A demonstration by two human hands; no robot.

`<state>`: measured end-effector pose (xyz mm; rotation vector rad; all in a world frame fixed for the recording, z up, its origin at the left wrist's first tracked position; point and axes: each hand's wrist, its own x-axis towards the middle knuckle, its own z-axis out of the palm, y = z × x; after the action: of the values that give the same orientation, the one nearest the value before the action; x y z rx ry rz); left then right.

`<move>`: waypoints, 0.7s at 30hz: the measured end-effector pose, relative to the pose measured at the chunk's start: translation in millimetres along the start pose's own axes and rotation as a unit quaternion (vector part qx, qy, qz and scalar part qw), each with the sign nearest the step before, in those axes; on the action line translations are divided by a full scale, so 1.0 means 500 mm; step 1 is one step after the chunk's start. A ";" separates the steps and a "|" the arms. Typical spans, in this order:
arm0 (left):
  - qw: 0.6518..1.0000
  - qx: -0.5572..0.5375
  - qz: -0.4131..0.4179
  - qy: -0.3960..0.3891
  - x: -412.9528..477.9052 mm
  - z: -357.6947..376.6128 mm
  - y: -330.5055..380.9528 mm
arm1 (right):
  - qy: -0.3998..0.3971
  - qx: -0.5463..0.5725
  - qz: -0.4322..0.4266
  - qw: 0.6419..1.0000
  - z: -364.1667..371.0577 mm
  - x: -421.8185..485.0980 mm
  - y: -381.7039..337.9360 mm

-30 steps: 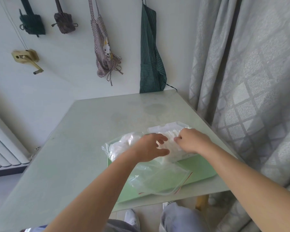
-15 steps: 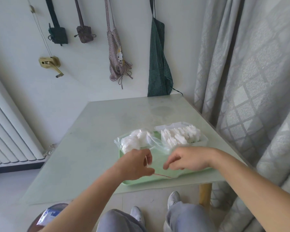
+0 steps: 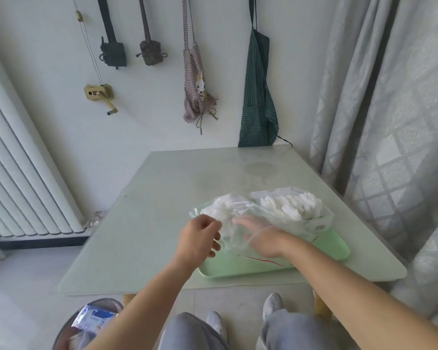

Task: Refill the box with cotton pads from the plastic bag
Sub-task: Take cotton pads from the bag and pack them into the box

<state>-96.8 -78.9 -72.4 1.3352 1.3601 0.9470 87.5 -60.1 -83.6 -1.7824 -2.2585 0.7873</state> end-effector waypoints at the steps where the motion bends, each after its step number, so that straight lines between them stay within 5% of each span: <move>1: 0.999 -0.012 -0.035 0.025 0.015 -0.012 -0.010 | 0.000 -0.004 0.001 1.000 0.002 0.008 -0.001; 8: 0.971 -0.177 -0.157 0.036 0.073 -0.037 -0.041 | 0.080 -0.136 0.052 0.986 0.025 0.094 0.013; 16: 0.964 -0.198 -0.176 0.011 0.117 -0.016 -0.049 | 0.171 0.170 -0.012 0.970 0.054 0.108 0.002; 21: 0.962 -0.196 -0.191 0.018 0.131 -0.018 -0.058 | 0.207 0.021 -0.112 0.972 0.049 0.146 0.008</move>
<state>-107.8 -15.8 -106.0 0.7276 1.3109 0.9146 60.1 2.0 -120.5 -1.4714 -2.0911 0.3746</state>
